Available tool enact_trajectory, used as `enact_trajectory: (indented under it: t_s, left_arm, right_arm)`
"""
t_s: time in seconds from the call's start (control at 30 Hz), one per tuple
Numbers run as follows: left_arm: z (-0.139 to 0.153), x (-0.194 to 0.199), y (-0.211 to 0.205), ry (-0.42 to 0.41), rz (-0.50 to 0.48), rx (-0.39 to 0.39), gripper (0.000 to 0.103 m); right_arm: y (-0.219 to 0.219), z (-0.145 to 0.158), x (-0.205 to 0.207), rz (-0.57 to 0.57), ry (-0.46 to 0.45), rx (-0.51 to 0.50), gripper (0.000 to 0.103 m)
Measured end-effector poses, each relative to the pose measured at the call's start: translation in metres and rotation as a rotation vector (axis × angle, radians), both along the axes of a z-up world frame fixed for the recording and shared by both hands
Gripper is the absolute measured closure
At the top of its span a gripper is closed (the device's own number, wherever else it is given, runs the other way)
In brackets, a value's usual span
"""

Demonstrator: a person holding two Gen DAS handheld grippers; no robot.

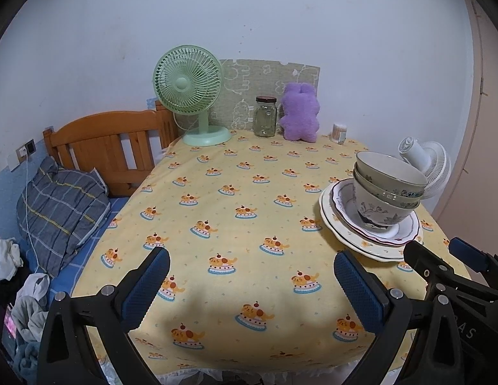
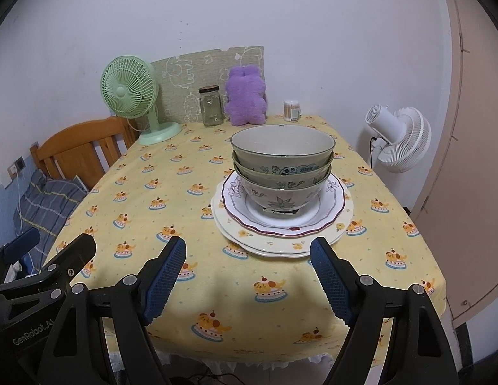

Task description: Organize plates and bowls

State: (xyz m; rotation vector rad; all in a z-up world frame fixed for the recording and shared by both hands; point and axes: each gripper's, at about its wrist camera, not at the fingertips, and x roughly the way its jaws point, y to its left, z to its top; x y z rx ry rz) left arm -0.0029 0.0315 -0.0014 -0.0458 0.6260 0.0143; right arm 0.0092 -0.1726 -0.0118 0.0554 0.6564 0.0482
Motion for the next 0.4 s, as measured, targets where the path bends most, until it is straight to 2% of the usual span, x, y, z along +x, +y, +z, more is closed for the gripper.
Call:
enact_trajectory:
  t_s: [0.4]
  left_arm:
    - [-0.002,0.0039,-0.0024,0.006,-0.009,-0.005,0.0]
  right_arm:
    - [-0.0004,-0.0022,0.0019,-0.008,0.01,-0.006,0.021]
